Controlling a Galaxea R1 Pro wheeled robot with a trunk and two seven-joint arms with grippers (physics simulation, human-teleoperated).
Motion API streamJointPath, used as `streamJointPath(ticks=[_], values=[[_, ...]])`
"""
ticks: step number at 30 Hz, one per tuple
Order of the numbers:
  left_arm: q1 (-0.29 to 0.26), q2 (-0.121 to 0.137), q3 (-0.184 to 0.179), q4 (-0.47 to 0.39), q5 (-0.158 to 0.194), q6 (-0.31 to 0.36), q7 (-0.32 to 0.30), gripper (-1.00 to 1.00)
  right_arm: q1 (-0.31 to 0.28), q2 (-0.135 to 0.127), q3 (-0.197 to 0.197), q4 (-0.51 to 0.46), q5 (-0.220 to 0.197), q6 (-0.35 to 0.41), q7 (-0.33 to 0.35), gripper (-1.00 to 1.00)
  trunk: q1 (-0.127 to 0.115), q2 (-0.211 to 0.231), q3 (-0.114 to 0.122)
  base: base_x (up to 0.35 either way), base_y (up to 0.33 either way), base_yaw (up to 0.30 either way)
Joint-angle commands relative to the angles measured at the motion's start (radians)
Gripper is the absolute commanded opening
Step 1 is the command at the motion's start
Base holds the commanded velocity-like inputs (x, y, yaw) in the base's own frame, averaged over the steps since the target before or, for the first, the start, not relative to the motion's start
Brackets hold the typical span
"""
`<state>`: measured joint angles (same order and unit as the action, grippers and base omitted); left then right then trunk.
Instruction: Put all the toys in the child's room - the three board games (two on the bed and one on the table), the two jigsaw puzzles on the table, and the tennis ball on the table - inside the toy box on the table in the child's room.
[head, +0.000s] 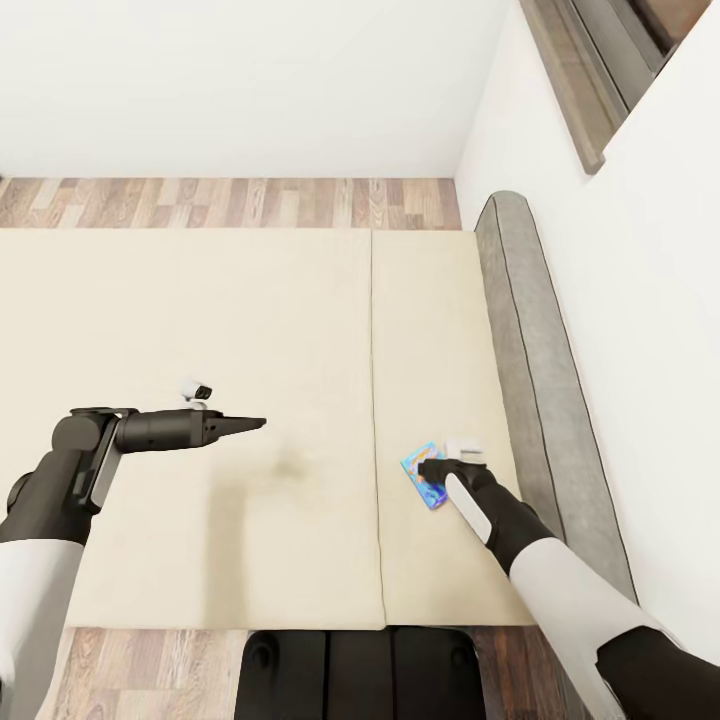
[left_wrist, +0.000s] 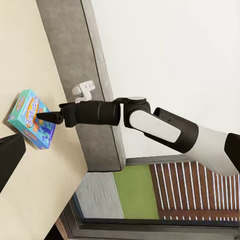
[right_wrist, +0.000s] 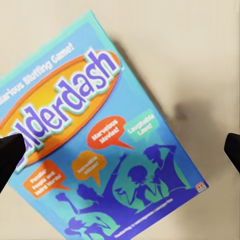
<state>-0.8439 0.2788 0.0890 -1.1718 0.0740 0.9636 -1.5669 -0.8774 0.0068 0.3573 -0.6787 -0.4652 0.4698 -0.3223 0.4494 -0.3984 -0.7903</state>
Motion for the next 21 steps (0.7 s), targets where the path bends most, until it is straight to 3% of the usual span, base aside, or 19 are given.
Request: streamJointPath(ticks=[1, 11, 13, 16, 21], values=[[0.0, 0.0, -0.001, 0.0, 0.0, 0.011, -0.004, 1.0, -0.002, -0.001, 0.005, -0.001, -0.01, 0.003, -0.01, 1.0, 0.001, -0.002, -0.001, 0.0, 0.0, 0.0], [-0.001, -0.001, -0.002, 0.0, 0.0, 0.011, -0.004, 1.0, -0.021, -0.003, 0.005, -0.001, 0.014, 0.007, 0.026, 1.0, 0.001, -0.002, -0.001, 0.0, 0.0, 0.0], [-0.001, -0.001, -0.002, 0.0, 0.0, 0.011, -0.004, 1.0, -0.027, -0.003, 0.005, -0.001, 0.024, 0.008, 0.052, 1.0, 0.001, -0.002, -0.001, 0.0, 0.0, 0.0], [0.0, -0.001, -0.001, 0.0, 0.0, 0.011, -0.004, 1.0, -0.045, -0.005, 0.004, 0.003, 0.046, 0.009, 0.143, 1.0, 0.001, -0.002, -0.001, 0.0, 0.0, 0.0], [-0.001, -0.001, -0.001, 0.0, 0.0, 0.011, -0.004, 1.0, -0.054, -0.008, 0.003, 0.009, 0.061, 0.009, 0.218, 1.0, 0.001, -0.002, -0.001, 0.0, 0.0, 0.0]])
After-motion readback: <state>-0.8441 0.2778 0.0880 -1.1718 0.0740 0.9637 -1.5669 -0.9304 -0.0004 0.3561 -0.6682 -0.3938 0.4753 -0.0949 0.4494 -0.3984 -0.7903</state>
